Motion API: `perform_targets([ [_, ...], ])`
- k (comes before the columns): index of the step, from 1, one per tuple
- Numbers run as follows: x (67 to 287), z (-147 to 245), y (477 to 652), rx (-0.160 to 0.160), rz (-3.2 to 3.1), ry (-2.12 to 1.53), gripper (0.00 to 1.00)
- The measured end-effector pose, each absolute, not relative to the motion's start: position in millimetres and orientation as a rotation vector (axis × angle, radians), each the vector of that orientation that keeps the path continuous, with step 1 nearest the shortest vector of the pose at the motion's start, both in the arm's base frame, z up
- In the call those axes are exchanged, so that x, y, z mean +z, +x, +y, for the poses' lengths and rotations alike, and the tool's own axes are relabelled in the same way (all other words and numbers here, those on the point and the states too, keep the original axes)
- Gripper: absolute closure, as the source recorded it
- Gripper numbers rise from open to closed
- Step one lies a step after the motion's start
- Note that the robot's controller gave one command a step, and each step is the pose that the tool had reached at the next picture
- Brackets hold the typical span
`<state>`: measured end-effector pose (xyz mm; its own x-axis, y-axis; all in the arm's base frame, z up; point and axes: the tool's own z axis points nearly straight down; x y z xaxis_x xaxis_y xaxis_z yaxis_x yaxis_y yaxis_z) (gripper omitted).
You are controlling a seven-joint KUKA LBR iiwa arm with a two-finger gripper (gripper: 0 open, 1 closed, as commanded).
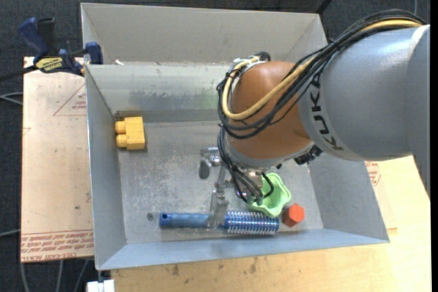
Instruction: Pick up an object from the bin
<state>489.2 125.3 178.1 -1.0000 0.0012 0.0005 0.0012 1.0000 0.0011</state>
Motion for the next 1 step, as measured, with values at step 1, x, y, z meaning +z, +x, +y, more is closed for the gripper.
perform_targets([
  [1, 79.1, 57.8, 494.7, 0.002, -3.125, 0.263, 0.0],
])
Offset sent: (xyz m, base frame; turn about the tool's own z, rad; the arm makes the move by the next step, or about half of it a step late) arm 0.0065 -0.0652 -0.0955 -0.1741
